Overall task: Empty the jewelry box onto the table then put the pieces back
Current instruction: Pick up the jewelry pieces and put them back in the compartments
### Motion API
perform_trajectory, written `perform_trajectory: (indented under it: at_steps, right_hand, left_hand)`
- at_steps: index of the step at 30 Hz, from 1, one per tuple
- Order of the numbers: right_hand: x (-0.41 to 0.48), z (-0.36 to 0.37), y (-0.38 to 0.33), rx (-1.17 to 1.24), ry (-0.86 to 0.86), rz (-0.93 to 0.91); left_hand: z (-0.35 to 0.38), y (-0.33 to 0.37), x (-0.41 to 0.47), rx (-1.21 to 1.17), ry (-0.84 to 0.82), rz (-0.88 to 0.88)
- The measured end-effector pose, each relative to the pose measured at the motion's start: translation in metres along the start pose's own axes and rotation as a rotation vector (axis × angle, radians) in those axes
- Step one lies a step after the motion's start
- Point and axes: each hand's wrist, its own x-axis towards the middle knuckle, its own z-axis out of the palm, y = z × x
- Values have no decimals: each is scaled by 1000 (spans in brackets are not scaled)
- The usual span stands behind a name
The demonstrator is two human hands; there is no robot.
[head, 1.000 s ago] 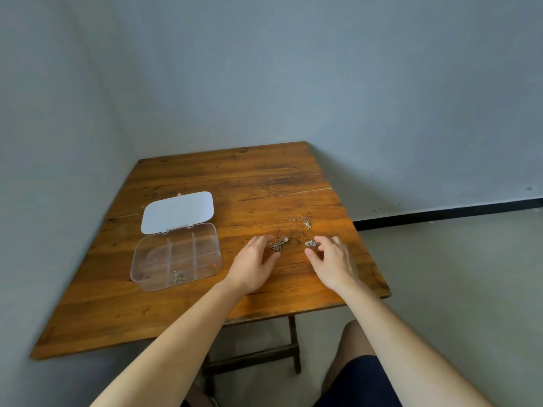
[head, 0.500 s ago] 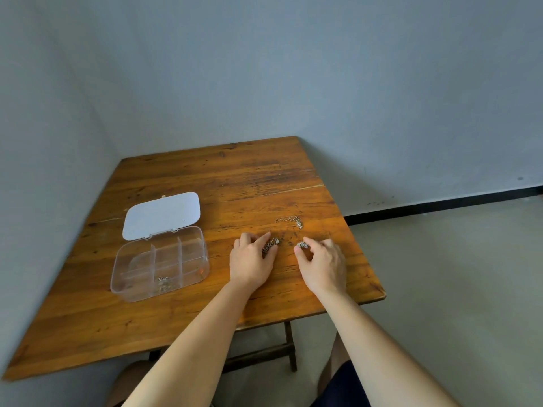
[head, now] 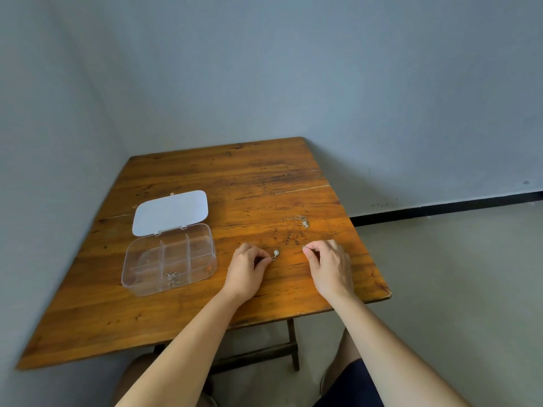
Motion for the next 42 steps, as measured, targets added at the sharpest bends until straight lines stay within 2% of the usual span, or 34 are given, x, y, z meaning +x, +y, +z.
perform_trajectory:
  at_steps: [4, 9, 15, 20, 24, 30, 33, 42]
  right_hand:
    - [1, -3, -4, 162, 20, 36]
    - [7, 0, -27, 364, -57, 133]
    - [19, 2, -88, 554, -99, 91]
    - [29, 16, -131, 619, -149, 53]
    - [29, 34, -158, 615, -222, 29]
    - [27, 66, -185, 528, -326, -21]
    - [33, 76, -193, 505, -334, -37]
    - [42, 89, -190, 477, -353, -27]
  left_hand:
    - [-21, -2, -12, -256, 17, -96]
    - [-46, -1, -18, -458, 113, -147]
    - [-94, 2, -19, -578, 268, -114]
    - [-142, -11, -19, -642, 430, -170]
    - [-164, -27, -19, -608, 531, -217]
    - [-170, -53, -9, -551, 568, -326]
    - [-166, -65, -4, -547, 543, -359]
    - [-153, -91, -4, -300, 389, -411]
